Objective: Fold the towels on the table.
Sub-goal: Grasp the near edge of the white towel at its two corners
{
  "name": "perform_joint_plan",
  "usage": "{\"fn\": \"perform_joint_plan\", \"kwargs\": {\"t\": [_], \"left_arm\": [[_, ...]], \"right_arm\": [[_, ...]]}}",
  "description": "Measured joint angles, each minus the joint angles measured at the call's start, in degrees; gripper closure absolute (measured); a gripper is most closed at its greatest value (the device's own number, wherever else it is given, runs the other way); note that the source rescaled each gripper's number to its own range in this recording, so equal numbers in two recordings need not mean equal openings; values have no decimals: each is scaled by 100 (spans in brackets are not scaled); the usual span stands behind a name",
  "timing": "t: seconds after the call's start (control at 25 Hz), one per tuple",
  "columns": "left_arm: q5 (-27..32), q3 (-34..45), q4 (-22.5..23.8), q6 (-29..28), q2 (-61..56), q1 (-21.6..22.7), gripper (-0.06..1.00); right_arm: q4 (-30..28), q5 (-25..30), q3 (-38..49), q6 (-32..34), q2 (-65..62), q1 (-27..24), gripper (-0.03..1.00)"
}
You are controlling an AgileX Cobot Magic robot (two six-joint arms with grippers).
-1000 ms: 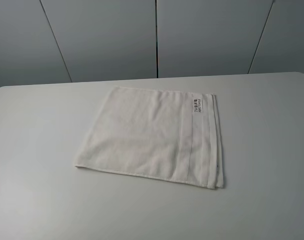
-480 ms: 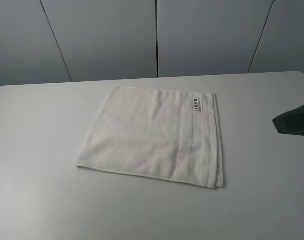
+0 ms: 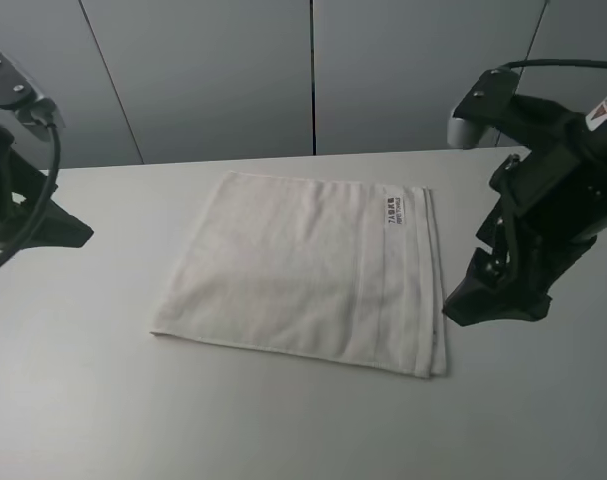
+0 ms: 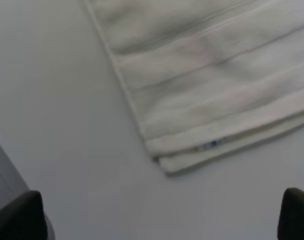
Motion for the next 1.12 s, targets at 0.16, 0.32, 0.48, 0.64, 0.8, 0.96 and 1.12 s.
{"fn": "perform_joint_plan", "kwargs": {"t": [0.16, 0.32, 0.48, 0.64, 0.8, 0.96, 1.12], "left_arm": [[-172, 0, 976, 14, 675, -748, -5], [-353, 0, 1516, 14, 1431, -1071, -5], [-462, -35, 1744, 64, 2120, -1312, -5], [-533, -190, 1900, 128, 2628, -1576, -5], [-570, -352, 1955, 140, 3009, -1669, -5], [-596, -386, 1955, 225, 3183, -1673, -5], [-676, -386, 1955, 314, 3198, -1719, -5]], "right_arm": [[-476, 0, -9, -43, 637, 549, -3], [-637, -150, -9, -43, 1279, 614, -3], [-737, -409, -9, -82, 1757, 614, -3], [-770, -564, -13, -105, 2098, 614, -3], [-794, -661, -22, -106, 2337, 614, -3], [-832, -886, -22, -106, 2431, 614, -3], [-888, -1002, -22, -193, 2489, 614, -3]]}}
